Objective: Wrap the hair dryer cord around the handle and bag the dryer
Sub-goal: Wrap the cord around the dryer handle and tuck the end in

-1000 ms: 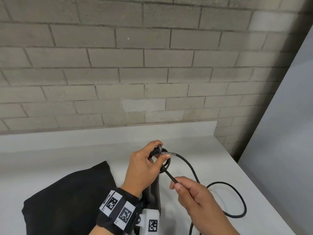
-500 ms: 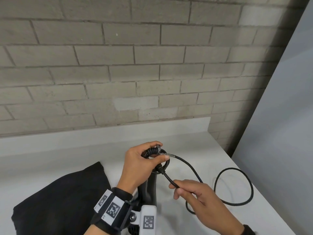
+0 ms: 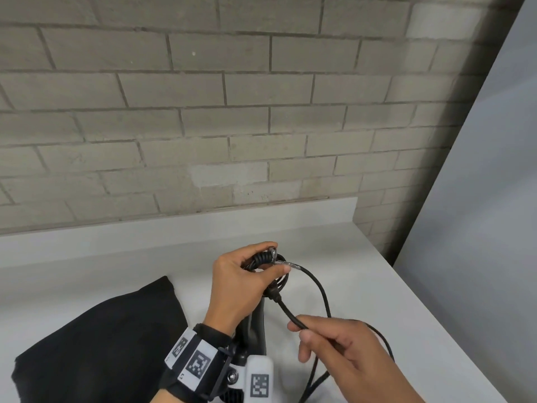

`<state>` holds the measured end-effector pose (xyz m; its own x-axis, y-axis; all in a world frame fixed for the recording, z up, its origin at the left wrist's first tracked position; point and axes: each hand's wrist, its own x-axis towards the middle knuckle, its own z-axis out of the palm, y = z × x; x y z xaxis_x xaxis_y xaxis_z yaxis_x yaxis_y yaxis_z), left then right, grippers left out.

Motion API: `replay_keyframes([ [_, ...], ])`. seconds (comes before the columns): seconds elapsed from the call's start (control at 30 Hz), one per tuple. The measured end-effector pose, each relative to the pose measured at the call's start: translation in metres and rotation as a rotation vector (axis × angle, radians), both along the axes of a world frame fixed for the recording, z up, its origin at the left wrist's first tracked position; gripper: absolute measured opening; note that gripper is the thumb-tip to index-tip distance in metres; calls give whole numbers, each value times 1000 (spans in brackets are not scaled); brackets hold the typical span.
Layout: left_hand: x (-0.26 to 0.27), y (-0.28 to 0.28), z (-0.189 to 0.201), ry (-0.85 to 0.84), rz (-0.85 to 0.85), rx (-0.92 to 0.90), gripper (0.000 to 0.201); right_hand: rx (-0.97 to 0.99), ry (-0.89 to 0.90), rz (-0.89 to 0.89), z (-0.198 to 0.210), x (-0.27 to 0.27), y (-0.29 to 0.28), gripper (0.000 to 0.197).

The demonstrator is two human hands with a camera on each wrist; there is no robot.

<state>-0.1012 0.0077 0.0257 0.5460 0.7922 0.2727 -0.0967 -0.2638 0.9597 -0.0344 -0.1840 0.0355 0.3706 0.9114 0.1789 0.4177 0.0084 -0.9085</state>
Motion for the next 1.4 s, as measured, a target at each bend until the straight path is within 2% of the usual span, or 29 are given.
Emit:
replay_keyframes([
  [0.07,-2,2,1,-29,20,-16,38,6,-32,-40,-15,6,-3,23],
  [0.13,-6,6,1,-43,54,-28,38,-17,43,-78,-31,14,-10,22],
  [0.2,-12,12,0,-49,93,-25,37,-72,42,-86,-47,24,-19,23],
  [0.37,-17,13,-1,-12,127,55,36,-214,-194,-110,-74,38,-34,30],
  [0.47,-13,6,-2,5,113,107,36,-129,-375,-264,-70,37,-26,28],
  [0.57,-8,2,-4,12,105,142,37,20,-446,-371,-53,31,-3,26],
  [0.7,-7,4,-7,29,114,189,38,-54,-322,-268,-33,22,39,46],
  [0.77,-9,7,-7,43,111,208,38,-62,-294,-214,-29,23,53,41],
  [0.87,-13,10,-7,55,106,232,36,15,-453,-227,-19,27,63,18],
  [0.97,-14,12,-9,61,98,276,35,80,-756,-267,-5,33,64,7],
  [1.03,-14,14,-13,55,78,305,33,91,-968,-263,6,36,65,6],
  [1.13,-16,16,-16,21,61,343,38,70,-1183,-186,22,42,66,9],
  [1.33,-21,17,-17,-9,20,400,38,103,-1309,-38,45,55,72,2],
  [1.4,-21,17,-18,-15,2,422,36,100,-1272,8,52,58,75,15],
])
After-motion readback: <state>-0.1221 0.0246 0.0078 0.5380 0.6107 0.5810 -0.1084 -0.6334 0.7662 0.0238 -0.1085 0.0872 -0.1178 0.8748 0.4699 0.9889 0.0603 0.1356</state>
